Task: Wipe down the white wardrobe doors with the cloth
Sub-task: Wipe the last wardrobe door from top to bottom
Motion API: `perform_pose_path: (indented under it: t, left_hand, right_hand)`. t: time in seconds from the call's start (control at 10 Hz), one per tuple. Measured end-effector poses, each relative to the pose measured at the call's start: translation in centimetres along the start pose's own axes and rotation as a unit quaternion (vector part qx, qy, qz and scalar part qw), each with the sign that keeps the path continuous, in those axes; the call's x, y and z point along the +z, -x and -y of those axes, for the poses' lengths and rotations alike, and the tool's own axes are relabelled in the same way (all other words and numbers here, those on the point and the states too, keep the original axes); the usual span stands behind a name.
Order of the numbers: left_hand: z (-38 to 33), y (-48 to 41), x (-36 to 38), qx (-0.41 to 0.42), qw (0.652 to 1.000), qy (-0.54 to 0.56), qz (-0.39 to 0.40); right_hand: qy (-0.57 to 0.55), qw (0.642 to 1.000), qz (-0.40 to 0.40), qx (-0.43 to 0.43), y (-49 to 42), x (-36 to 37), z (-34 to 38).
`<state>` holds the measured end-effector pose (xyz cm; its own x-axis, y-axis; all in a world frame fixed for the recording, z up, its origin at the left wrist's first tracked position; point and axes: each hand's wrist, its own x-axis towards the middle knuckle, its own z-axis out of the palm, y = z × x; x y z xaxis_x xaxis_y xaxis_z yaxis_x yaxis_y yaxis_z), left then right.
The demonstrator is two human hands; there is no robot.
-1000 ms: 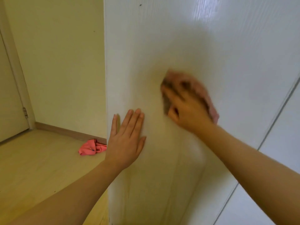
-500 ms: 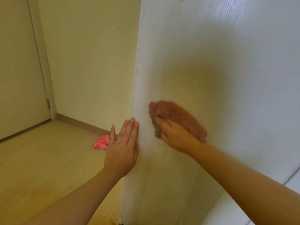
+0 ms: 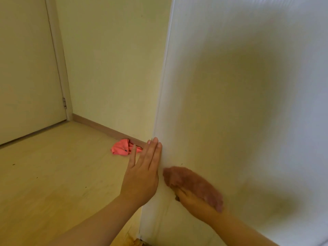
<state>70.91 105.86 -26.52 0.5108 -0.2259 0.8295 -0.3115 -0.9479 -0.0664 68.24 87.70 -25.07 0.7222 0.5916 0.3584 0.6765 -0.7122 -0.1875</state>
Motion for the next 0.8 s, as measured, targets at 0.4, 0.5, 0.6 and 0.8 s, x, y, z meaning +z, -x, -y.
perform_pose_path:
  t: [0.4, 0.5, 0.6, 0.8]
  left_hand:
    - [0.7, 1.0, 1.0, 0.028, 0.999, 0.003, 0.041]
    - [1.1, 0.9, 0.6, 0.039, 0.999, 0.009, 0.034]
    - [0.6, 0.9, 0.5, 0.03, 0.999, 0.019, 0.026]
    - [1.4, 2.0, 1.0, 0.028, 0.999, -0.014, 0.037]
  right_hand:
    - [-0.001, 1.0, -0.028, 0.001, -0.9, 3.0, 0.5]
    - [-0.061, 0.997, 0.032, -0.016, 0.3, 3.0, -1.3]
    - [-0.094, 0.988, -0.111, -0.056, -2.2, -0.9, -0.7]
    - [-0.116, 0.988, -0.082, 0.053, -5.8, -1.7, 1.3]
